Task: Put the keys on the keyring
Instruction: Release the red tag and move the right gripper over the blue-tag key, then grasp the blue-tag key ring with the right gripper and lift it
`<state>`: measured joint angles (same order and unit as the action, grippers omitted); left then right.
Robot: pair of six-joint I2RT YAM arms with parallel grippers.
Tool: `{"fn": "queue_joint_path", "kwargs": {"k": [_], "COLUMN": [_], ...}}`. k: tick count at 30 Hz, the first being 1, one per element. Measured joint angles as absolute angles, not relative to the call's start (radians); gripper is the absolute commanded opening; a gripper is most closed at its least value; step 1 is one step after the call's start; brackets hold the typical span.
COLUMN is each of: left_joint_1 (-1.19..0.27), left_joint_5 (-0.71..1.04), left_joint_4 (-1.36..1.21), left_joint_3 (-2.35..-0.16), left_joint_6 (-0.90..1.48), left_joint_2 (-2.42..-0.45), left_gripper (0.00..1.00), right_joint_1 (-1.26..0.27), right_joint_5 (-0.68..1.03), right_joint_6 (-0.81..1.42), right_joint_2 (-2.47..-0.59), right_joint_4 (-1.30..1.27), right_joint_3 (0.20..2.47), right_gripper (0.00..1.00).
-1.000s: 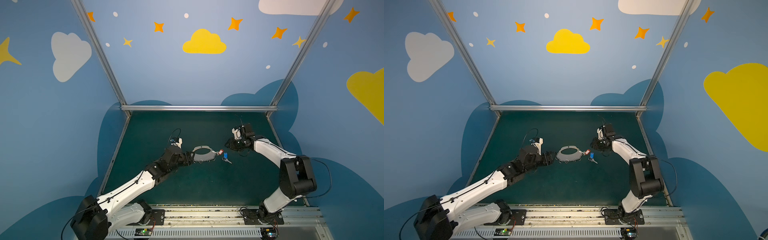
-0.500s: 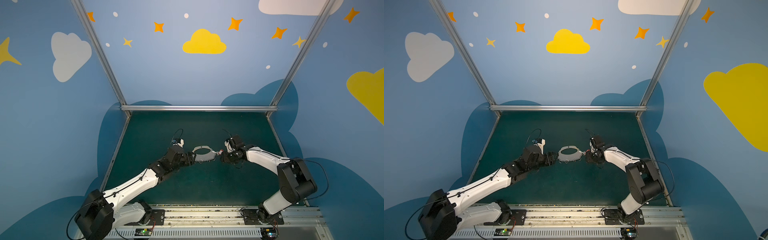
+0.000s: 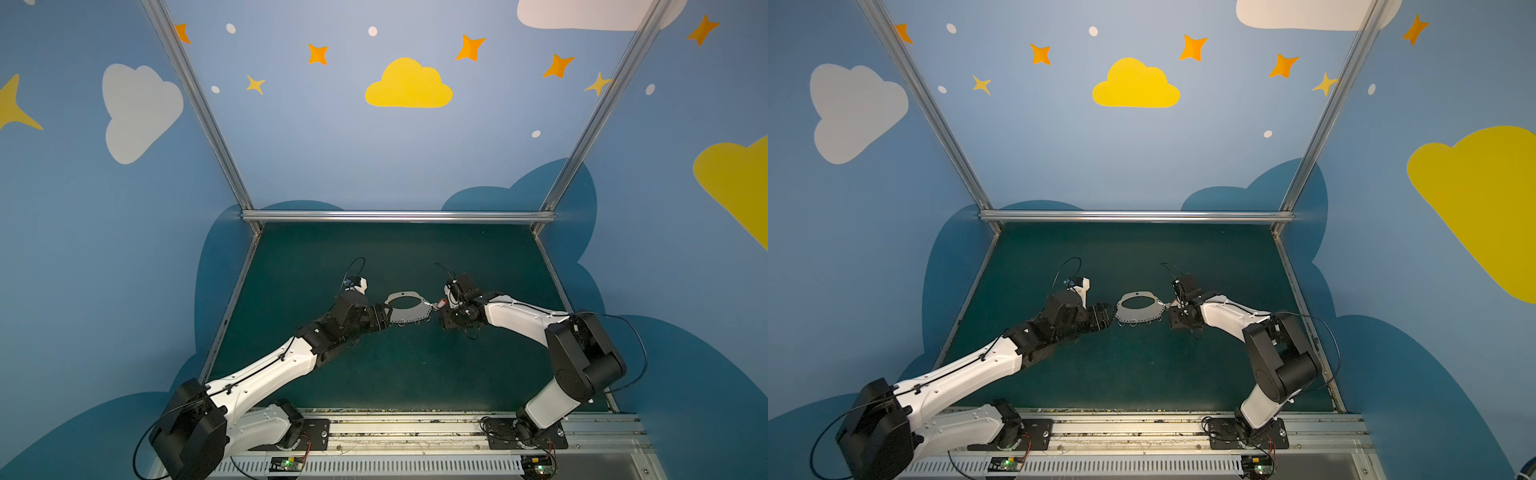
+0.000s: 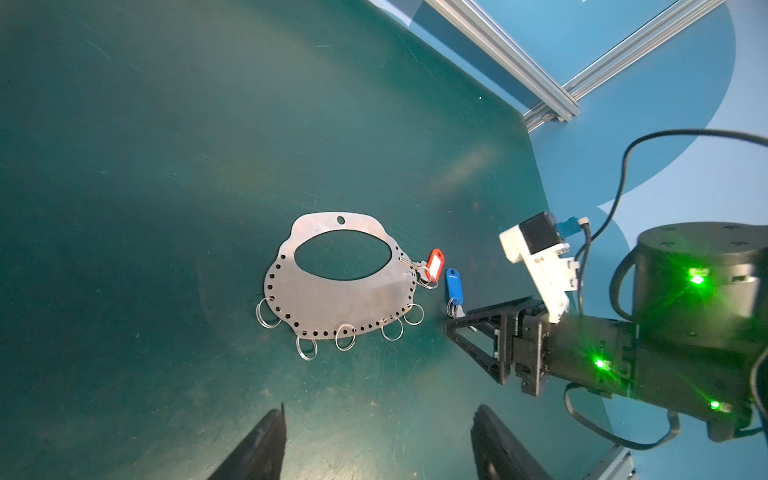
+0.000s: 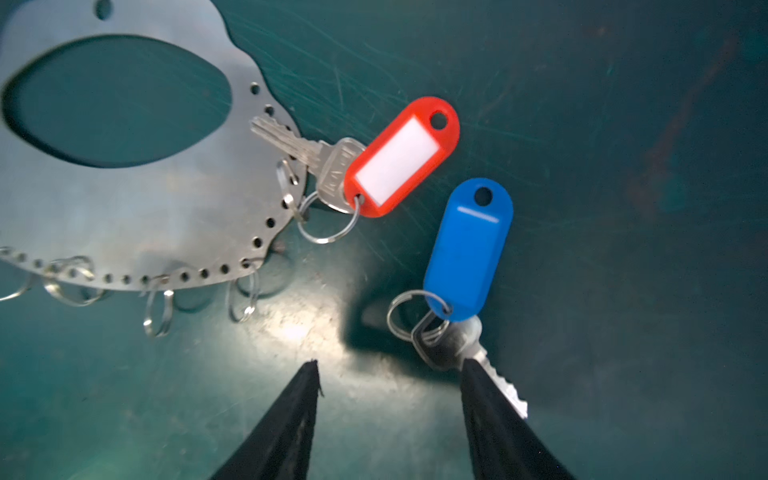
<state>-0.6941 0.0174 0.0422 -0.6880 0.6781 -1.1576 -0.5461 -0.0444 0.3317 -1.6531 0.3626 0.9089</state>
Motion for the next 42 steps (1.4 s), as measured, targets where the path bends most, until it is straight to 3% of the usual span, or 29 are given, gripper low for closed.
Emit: {"fn": "queue_joint_path", "kwargs": {"k": [4, 16, 19, 31, 35, 39, 42], "left_joint_1": [-0.694, -0.694, -0.694, -0.646, -0.573, -0.502, -0.488], "left_joint_5": [0.017, 0.013, 0.013, 0.056, 0.179, 0.374, 0.534], "left_joint_4": [0.042, 0.042, 0.043, 0.113, 0.133, 0.159, 0.176], "left_joint_3": [-0.688, -0.688, -0.688, -0.807, -0.889, -0.969, -1.029], "left_joint_6": [0.684, 0.689, 0.688, 0.653, 0.625, 0.598, 0.565], "left_joint_2": [-1.158, -1.148, -1.148, -1.155, -1.156, -1.176, -1.213], "left_gripper": [0.72, 0.72, 0.72, 0.72, 0.63, 0.46, 0.38], "right_joint_1": [-0.571, -0.594, -0.599, -0.637, -0.649, -0.659, -0.661], "right_joint_5": [-0.096, -0.191, -0.199, -0.185, -0.077, 0.099, 0.241], "right_joint_6": [0.331, 0.319, 0.313, 0.223, 0.139, 0.059, 0.016], "right_joint_2": [-1.678, -1.716, -1.711, -1.499, -1.346, -1.203, -1.114], "right_joint_4": [0.365, 0.384, 0.401, 0.538, 0.562, 0.561, 0.530], "right_joint_3": [0.922, 0.963, 0.964, 1.018, 1.039, 1.042, 1.031], "right_gripper": [0.54, 0.07, 0.01, 0.00, 0.00, 0.00, 0.00]}}
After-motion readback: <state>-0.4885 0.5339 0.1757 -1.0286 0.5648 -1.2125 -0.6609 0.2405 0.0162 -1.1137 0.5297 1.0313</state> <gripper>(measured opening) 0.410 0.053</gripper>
